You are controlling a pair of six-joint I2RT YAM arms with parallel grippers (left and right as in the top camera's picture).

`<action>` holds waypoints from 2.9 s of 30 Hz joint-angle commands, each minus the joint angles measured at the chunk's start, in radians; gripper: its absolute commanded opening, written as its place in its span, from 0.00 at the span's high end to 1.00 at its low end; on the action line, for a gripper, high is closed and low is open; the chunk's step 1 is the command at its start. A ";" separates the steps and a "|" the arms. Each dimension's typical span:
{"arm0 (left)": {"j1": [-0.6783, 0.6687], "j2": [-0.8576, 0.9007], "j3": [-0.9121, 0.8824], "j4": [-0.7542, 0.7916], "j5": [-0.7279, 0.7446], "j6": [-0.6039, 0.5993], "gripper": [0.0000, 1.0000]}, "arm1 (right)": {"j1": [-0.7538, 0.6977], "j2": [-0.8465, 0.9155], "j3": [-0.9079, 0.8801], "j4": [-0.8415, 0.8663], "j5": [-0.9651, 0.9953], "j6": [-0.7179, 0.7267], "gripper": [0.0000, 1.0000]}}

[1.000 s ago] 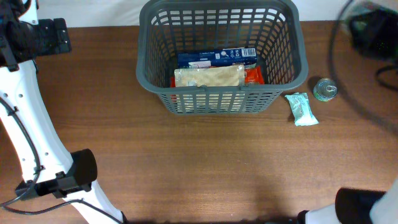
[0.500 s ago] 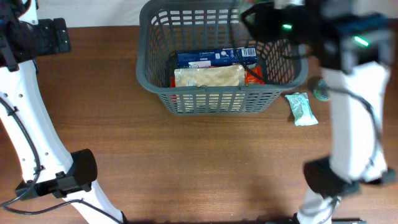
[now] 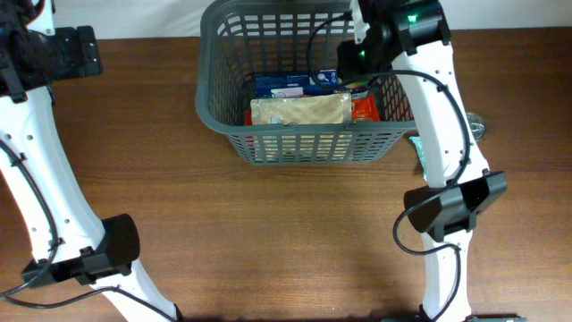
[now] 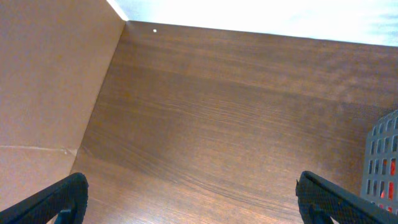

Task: Pack container
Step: 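Carry the jar over the basket and release it inside, then move the right gripper back to the tuna can, then grasp the tuna can with the right gripper and lift it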

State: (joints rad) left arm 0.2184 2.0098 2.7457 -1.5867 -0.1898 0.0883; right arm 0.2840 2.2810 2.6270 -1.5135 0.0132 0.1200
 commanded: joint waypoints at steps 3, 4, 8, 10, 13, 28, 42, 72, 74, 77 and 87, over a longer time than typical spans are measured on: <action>0.005 0.004 -0.004 -0.001 0.011 -0.010 0.01 | -0.011 0.014 0.006 -0.013 0.030 0.019 0.31; 0.005 0.004 -0.004 -0.001 0.011 -0.010 0.01 | -0.016 0.014 0.006 -0.018 0.030 0.019 0.28; 0.005 0.004 -0.004 -0.001 0.011 -0.010 0.01 | -0.033 0.012 0.010 -0.043 0.072 0.019 0.22; 0.005 0.004 -0.004 -0.001 0.011 -0.010 0.01 | -0.047 0.001 0.020 -0.060 0.078 0.015 0.21; 0.005 0.004 -0.004 -0.001 0.011 -0.010 0.01 | -0.071 -0.039 0.039 -0.072 0.077 0.015 0.21; 0.005 0.004 -0.004 -0.001 0.011 -0.010 0.01 | -0.513 -0.424 0.096 -0.076 -0.145 0.020 0.09; 0.005 0.004 -0.004 -0.001 0.011 -0.010 0.01 | -0.723 -0.201 -0.239 0.011 -0.087 0.186 0.10; 0.005 0.004 -0.004 -0.001 0.011 -0.010 0.01 | -0.643 0.172 -0.413 0.281 0.004 0.230 0.07; 0.005 0.004 -0.004 -0.001 0.011 -0.010 0.01 | -0.643 0.179 -0.413 0.280 -0.001 0.230 0.07; 0.005 0.004 -0.004 -0.001 0.011 -0.010 0.01 | -0.644 0.182 -0.417 0.285 0.000 0.229 0.07; 0.005 0.004 -0.004 -0.001 0.011 -0.010 0.01 | -0.624 0.185 -0.442 0.309 -0.001 0.229 0.02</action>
State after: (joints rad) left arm 0.2184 2.0098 2.7457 -1.5867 -0.1898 0.0883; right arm -0.3546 2.4477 2.2097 -1.2137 -0.0002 0.3412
